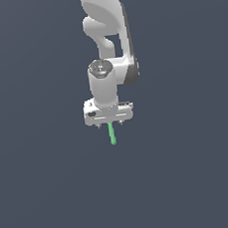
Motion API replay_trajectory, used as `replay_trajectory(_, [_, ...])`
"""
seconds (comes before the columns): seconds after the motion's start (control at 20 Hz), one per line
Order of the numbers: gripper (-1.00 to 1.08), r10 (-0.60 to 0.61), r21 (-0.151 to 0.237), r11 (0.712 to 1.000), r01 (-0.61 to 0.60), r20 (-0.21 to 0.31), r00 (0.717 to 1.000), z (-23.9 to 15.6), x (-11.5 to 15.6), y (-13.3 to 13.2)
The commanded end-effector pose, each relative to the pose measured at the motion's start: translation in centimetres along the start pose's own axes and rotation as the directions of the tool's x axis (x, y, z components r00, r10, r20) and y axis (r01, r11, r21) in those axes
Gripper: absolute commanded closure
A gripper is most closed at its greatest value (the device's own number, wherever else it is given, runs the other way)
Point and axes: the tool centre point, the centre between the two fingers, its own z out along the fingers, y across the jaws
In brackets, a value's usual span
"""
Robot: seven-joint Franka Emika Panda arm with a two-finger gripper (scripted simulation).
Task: Pick up the object and move it to a goal position.
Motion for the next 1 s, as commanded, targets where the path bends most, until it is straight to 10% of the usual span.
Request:
replay_trajectory(0.0, [-0.92,-0.012,0.001,1.0,0.012,0.004,1.0,1.7,-1.3,0.0])
replay_trajectory(0.95, [-0.92,-0.039,0.004,0.999,0.039,0.013,0.999,6.0,-4.6,0.0])
